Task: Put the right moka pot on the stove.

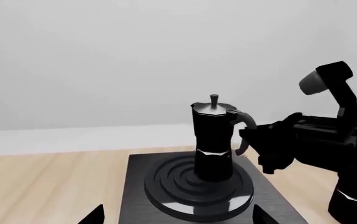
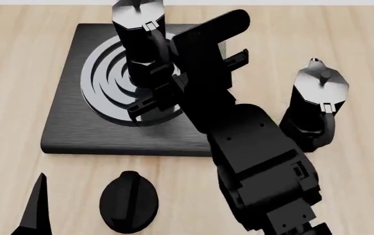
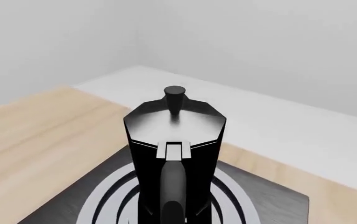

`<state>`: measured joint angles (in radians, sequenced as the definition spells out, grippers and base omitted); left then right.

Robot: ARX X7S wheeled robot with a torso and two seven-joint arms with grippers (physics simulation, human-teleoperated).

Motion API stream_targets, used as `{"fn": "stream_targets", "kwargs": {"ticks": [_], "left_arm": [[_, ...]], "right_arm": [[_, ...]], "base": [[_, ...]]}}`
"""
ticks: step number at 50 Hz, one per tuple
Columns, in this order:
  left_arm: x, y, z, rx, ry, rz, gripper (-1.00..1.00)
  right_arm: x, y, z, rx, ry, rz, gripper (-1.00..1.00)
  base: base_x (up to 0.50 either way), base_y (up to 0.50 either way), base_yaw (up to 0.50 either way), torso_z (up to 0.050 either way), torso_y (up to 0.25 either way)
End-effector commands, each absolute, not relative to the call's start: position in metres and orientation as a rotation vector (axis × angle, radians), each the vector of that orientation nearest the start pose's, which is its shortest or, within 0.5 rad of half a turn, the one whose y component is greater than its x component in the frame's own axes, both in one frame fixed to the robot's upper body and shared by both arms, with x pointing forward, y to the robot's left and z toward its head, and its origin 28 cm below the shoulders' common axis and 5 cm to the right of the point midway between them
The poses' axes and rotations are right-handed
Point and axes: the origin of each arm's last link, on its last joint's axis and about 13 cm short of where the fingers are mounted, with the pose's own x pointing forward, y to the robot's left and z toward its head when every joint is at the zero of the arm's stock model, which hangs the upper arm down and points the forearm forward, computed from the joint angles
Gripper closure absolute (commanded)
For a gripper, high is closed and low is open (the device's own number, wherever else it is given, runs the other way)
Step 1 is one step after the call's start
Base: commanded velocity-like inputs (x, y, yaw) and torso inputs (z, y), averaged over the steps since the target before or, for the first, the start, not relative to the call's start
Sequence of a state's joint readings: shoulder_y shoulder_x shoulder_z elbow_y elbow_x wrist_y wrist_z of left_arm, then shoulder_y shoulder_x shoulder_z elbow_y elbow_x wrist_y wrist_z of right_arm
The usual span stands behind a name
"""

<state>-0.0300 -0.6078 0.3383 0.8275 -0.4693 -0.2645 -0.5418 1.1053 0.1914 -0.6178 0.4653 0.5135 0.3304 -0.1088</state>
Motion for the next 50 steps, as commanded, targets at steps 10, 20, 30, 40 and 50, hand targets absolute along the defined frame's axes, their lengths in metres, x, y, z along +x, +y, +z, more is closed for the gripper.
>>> {"fn": "stream_targets", "kwargs": {"ticks": [10, 20, 30, 40, 50], "left_arm": [[0.161, 0.21, 0.149, 0.0, -0.33, -0.148, -1.0], [0.161, 0.21, 0.149, -0.001, -0.33, -0.153, -1.0], [0.161, 0.21, 0.15, 0.0, -0.331, -0.151, -1.0], [0.161, 0.21, 0.149, 0.0, -0.328, -0.151, -1.0], [0.162, 0.21, 0.149, -0.001, -0.324, -0.15, -1.0]], "right_arm": [[0.42, -0.045, 0.205, -0.167, -0.132, 0.529, 1.0], [0.421, -0.041, 0.201, -0.163, -0.127, 0.547, 1.0], [0.422, -0.041, 0.194, -0.148, -0.115, 0.54, 1.0], [0.41, -0.044, 0.193, -0.161, -0.113, 0.561, -1.0], [0.391, -0.046, 0.203, -0.163, -0.136, 0.544, -1.0]], "base": [[0.0, 0.0, 0.0, 0.0, 0.001], [0.0, 0.0, 0.0, 0.0, 0.0], [0.0, 0.0, 0.0, 0.0, 0.0], [0.0, 0.0, 0.0, 0.0, 0.0], [0.0, 0.0, 0.0, 0.0, 0.0]]}}
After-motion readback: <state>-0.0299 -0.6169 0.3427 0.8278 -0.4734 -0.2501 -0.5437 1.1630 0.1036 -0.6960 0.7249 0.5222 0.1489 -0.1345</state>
